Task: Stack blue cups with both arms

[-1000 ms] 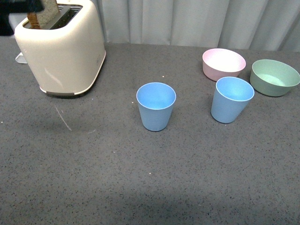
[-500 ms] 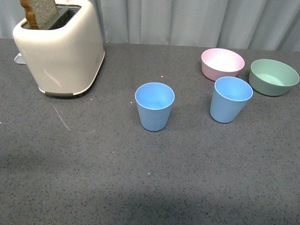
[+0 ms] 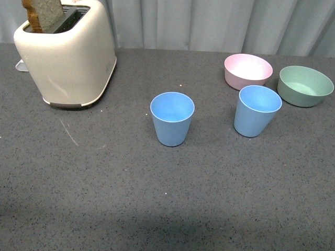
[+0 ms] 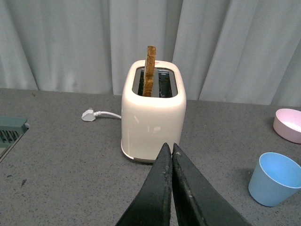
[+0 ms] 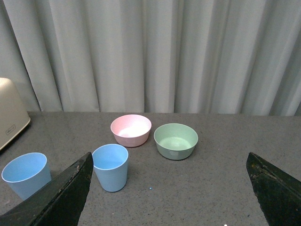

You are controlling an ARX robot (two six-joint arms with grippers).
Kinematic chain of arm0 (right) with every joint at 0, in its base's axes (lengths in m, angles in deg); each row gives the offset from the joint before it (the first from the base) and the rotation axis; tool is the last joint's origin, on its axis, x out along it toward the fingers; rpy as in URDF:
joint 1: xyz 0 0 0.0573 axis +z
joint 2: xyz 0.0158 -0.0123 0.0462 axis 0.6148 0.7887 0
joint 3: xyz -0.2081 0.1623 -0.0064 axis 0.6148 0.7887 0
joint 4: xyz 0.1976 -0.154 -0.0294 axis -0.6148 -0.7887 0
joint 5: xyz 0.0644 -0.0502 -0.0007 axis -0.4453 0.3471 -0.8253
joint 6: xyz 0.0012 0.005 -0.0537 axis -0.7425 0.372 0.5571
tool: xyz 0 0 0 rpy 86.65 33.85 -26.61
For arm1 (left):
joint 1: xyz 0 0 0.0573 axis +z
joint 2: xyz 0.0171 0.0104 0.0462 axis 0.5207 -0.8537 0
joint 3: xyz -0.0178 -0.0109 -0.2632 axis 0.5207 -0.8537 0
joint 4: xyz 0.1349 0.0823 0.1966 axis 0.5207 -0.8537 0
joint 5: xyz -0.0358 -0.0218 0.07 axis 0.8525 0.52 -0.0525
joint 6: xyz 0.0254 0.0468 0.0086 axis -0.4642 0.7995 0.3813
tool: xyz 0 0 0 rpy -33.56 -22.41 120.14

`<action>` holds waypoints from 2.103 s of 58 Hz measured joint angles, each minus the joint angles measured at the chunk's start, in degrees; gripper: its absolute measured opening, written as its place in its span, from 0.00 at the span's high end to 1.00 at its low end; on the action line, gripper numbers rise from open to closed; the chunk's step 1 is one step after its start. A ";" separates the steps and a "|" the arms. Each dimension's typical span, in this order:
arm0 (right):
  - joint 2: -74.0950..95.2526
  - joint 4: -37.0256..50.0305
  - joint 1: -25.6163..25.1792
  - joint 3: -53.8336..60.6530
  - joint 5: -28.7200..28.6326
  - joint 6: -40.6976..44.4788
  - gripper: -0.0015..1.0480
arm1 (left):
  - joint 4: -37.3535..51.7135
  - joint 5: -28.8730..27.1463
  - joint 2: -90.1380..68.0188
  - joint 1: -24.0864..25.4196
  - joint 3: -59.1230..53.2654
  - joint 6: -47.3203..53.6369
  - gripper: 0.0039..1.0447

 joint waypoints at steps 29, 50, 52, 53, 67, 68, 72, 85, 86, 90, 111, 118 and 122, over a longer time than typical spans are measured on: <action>0.00 0.00 0.00 0.00 0.00 -0.02 0.09 | -16.50 0.00 17.94 0.02 -0.07 0.00 0.97; 0.00 0.00 0.00 0.00 0.00 -0.02 0.09 | -24.65 0.00 26.25 0.00 -0.07 0.00 0.97; 0.00 0.00 0.00 0.00 0.00 0.00 0.09 | -25.24 0.00 26.86 0.00 -0.07 0.00 0.97; 0.00 0.00 0.00 0.00 0.00 -0.02 0.09 | -25.40 0.00 27.04 0.02 -0.07 0.00 0.97; 0.00 0.00 0.00 0.00 0.00 0.00 0.09 | -28.83 0.00 30.40 0.00 -0.07 0.00 0.97; 0.00 0.00 0.00 0.00 0.00 -0.02 0.09 | -29.07 0.00 30.64 0.02 -0.07 0.00 0.97; 0.00 0.00 0.00 0.00 0.00 0.00 0.09 | -37.92 0.02 37.40 0.02 -0.07 0.00 0.97; 0.00 0.00 0.00 0.00 0.00 0.00 0.09 | -39.21 0.02 40.39 0.02 -0.07 0.00 0.84; 0.00 0.00 0.00 0.00 0.00 0.00 0.09 | -39.21 0.02 40.39 0.02 -0.07 0.00 0.81; 0.00 0.00 0.00 0.00 0.00 0.00 0.09 | -39.21 0.02 40.46 0.00 -0.07 0.00 0.69; 0.04 -0.04 0.00 0.00 -0.07 0.04 0.09 | -39.21 0.02 40.46 0.02 -0.07 0.00 0.07; 6.51 -2.45 -1.68 -1.92 -2.86 13.57 0.09 | -39.21 0.02 40.46 0.02 -0.07 0.11 0.07; 12.83 0.63 -2.67 -3.13 -3.43 17.07 0.09 | -39.21 0.02 40.46 0.02 -0.07 0.11 0.06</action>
